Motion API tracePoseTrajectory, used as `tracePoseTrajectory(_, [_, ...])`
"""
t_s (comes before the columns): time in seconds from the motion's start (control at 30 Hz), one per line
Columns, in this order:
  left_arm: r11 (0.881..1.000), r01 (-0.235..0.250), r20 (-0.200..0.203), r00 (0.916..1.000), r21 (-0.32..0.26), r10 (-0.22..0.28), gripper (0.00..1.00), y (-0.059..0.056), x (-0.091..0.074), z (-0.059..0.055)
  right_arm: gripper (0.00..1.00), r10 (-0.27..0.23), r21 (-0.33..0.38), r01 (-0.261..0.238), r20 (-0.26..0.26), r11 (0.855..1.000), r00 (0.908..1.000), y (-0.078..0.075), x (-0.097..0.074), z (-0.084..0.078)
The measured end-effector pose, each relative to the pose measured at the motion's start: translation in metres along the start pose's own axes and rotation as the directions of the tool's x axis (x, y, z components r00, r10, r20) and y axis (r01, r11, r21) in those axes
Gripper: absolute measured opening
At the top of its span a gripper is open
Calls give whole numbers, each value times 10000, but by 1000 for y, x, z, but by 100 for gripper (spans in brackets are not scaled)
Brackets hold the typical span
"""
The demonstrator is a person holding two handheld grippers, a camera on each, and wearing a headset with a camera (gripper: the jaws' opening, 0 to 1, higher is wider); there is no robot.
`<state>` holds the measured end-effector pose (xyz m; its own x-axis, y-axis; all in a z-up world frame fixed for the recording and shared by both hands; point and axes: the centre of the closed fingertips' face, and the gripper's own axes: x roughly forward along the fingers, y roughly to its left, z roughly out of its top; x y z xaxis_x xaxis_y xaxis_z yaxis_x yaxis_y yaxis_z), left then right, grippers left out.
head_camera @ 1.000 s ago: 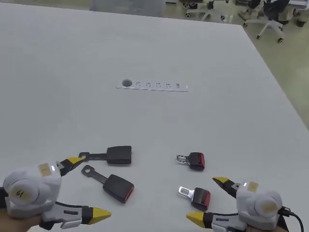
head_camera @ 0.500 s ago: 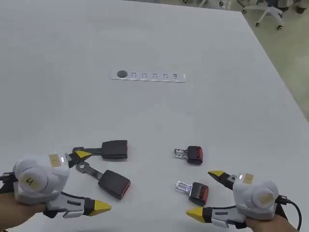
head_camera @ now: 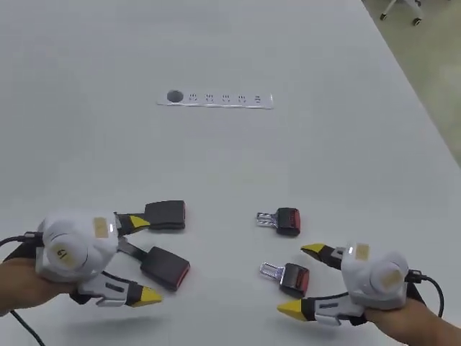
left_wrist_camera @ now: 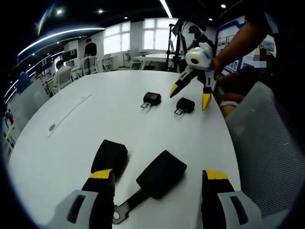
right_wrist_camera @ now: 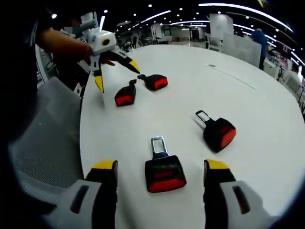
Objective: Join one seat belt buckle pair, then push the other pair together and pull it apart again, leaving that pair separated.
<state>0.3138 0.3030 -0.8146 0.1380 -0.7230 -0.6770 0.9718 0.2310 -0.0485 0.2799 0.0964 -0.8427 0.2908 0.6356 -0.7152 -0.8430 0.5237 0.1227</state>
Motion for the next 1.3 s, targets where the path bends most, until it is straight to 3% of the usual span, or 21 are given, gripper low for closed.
tracePoseTrajectory(0.23, [9958,677,-331,9973,623,-658,72,-2,14,1,69,180,-227,-189,-404,9996,9990,-4,0,-9])
tracePoseTrajectory(0.3, [9911,715,-743,9952,1127,-633,71,1,18,-4,67,276,-171,-284,-476,9994,9985,-6,0,-11])
tracePoseTrajectory(0.4, [9883,917,-851,9930,1215,-817,67,1,24,-9,64,390,-302,-409,-627,9987,9973,-6,0,-13])
tracePoseTrajectory(0.57, [9715,1466,-1600,9801,1860,-1172,56,-1,28,-28,59,715,-651,-779,-943,9948,9930,-2,2,-17])
tracePoseTrajectory(0.63, [9732,1488,-1666,9787,1751,-1197,54,-1,31,-31,57,907,-633,-975,-1018,9932,9907,0,2,-19])
tracePoseTrajectory(0.7, [9677,1600,-1838,9751,1949,-1243,54,-1,30,-35,54,885,-866,-975,-1020,9915,9908,-3,4,-20])
tracePoseTrajectory(0.97, [9672,1565,-1696,9778,2003,-1231,45,-4,29,-32,42,1199,-1074,-1340,-1278,9851,9845,-8,0,-22])
tracePoseTrajectory(1.1, [9841,935,-1494,9862,1512,-708,41,1,30,-30,37,1421,-914,-1547,-1311,9837,9811,-13,0,-21])
tracePoseTrajectory(1.13, [9887,735,-1664,9847,1305,-513,39,3,27,-33,37,1464,-1214,-1639,-1412,9790,9791,-12,0,-21])
tracePoseTrajectory(1.2, [9921,431,-1719,9849,1175,-225,35,4,24,-32,36,1604,-1137,-1780,-1491,9774,9757,-13,0,-21])
tracePoseTrajectory(1.3, [9919,342,-1642,9863,1227,-137,34,2,23,-31,35,1893,-797,-2056,-1760,9754,9660,-14,-1,-19])
